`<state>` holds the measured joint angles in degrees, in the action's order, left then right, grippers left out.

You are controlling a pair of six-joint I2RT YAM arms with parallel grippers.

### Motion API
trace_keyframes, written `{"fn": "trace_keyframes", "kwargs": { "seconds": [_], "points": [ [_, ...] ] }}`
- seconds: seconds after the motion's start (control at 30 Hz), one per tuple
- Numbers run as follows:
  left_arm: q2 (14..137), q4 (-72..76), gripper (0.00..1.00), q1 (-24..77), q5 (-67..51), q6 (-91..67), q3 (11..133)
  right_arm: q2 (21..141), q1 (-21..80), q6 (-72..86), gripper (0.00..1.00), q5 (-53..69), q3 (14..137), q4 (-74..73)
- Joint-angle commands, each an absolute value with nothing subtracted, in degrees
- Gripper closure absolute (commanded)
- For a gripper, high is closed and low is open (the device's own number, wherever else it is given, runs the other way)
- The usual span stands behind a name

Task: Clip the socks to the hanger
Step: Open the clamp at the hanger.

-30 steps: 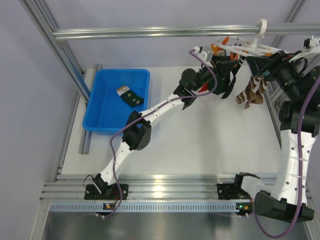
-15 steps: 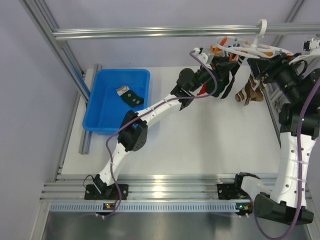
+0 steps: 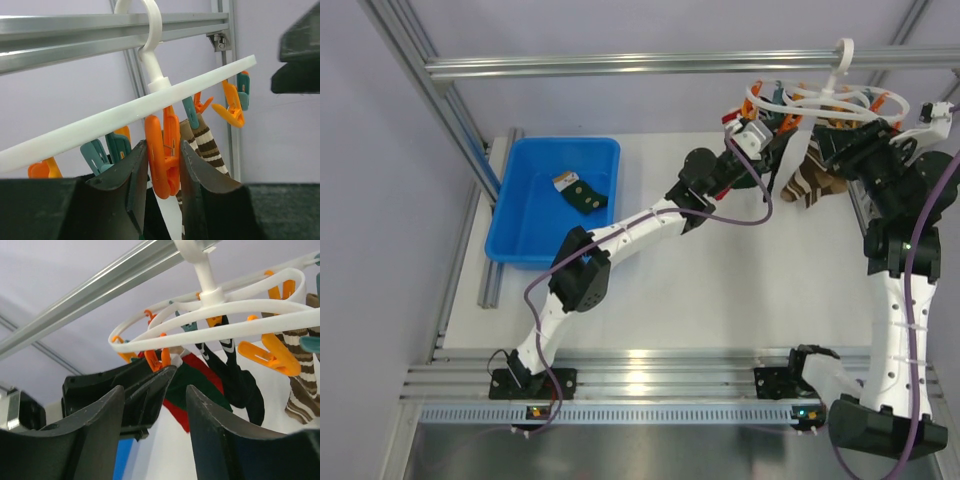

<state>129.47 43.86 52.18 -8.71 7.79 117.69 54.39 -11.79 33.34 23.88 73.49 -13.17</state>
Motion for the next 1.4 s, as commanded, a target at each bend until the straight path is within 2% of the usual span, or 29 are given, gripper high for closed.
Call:
{"fn": "trace_keyframes", "kwargs": {
  "seconds": [0.0,0.07,0.23,0.37,0.63,0.77,1.0,1.13,1.37],
  "points": [
    [125.95,46.76,1.0,53.52,-9.05,14.67,116.81,56.16,-10.46,39.28,0.46,19.6,73.92,-8.09],
    [126.12,46.84,1.0,53.61,-9.32,15.64,116.81,57.73,-9.59,41.47,0.42,19.34,74.09,-6.6],
    [126.3,47.11,1.0,53.88,-9.75,16.79,116.98,61.08,-8.18,43.33,0.41,22.74,73.92,-2.65],
    [126.21,47.2,1.0,53.88,-10.28,17.49,116.72,63.36,-7.56,42.98,0.34,25.92,73.56,1.65],
    [126.3,48.16,1.0,53.88,-11.95,16.61,116.63,65.48,-6.24,37.1,0.35,28.47,74.27,3.17],
    [126.3,48.43,1.0,53.79,-12.39,16.17,116.63,65.83,-6.15,34.19,0.41,29.62,74.27,2.02],
    [126.21,49.92,1.0,53.79,-13.44,15.12,115.84,66.0,-6.06,30.32,0.45,28.83,74.09,1.06],
    [126.3,49.66,1.0,53.79,-13.54,14.94,115.84,66.62,-5.8,29.27,0.59,27.43,74.35,1.05],
    [126.56,49.92,1.0,53.79,-14.33,15.12,115.93,67.67,-5.27,28.03,0.66,26.63,75.76,-1.3]
  ]
}}
